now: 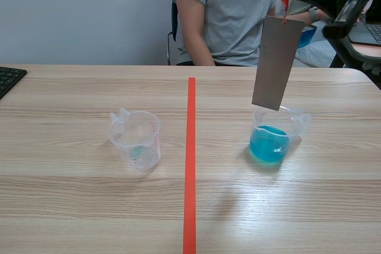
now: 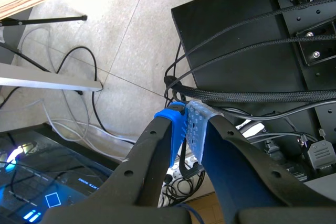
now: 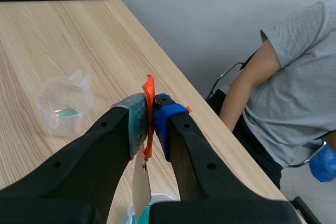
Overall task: Do the redox reaction experiment.
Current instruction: 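Move the plate over the blue solution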
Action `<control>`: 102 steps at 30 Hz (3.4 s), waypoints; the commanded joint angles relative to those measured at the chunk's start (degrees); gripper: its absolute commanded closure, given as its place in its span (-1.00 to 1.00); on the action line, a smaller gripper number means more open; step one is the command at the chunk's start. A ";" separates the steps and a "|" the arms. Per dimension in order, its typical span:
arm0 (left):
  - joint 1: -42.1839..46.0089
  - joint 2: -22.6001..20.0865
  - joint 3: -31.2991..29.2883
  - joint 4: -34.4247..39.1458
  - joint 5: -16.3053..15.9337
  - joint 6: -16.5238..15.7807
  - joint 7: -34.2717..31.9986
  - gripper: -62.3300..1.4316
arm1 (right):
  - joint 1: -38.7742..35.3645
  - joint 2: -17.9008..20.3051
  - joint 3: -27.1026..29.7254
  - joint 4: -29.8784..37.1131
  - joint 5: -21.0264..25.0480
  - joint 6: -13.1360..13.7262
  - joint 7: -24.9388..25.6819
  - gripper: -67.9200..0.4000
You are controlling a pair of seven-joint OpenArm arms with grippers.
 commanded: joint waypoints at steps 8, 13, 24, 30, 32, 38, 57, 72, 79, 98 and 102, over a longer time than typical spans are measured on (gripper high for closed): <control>0.17 -0.17 -0.09 0.61 -0.17 -0.04 -0.55 0.86 | 1.51 0.22 2.80 -6.25 0.55 4.28 3.98 0.96; 0.17 -0.17 -0.09 0.61 -0.17 -0.04 -0.55 0.86 | 3.06 0.20 2.82 -11.04 0.28 6.19 5.90 0.96; 0.17 -0.17 -0.09 0.61 -0.17 -0.04 -0.55 0.86 | 7.21 0.15 2.38 -18.36 0.17 9.38 8.90 0.96; 0.17 -0.17 -0.09 0.61 -0.17 -0.04 -0.55 0.86 | 7.37 -0.11 1.60 -19.32 0.11 10.71 9.66 0.96; 0.17 -0.17 -0.09 0.61 -0.17 -0.04 -0.55 0.86 | 7.37 -0.13 1.55 -19.32 0.11 10.71 9.64 0.96; 0.17 -0.17 -0.09 0.61 -0.17 -0.04 -0.55 0.86 | 7.34 -0.13 1.55 -19.32 0.09 10.71 9.64 0.96; -1.36 -4.09 -0.28 1.81 -0.17 3.43 -0.76 0.86 | 7.32 -0.13 1.55 -19.32 -0.11 10.71 9.40 0.96; 1.64 -11.37 -5.38 4.98 -1.55 3.67 -6.75 0.86 | 7.30 -0.11 1.55 -19.32 -0.28 10.71 9.18 0.96; 8.39 -15.39 -9.64 12.61 -2.14 3.89 -11.61 0.86 | 7.30 -0.11 1.55 -19.32 -0.28 10.71 9.18 0.96; 10.82 -24.17 -10.67 36.15 -2.12 1.68 -14.08 0.86 | 7.32 -0.11 1.55 -19.32 -0.26 10.86 9.20 0.96; 10.58 -26.05 -10.67 40.22 -2.14 -0.35 -13.86 0.86 | 7.32 -0.13 1.55 -19.32 -0.26 10.86 9.20 0.96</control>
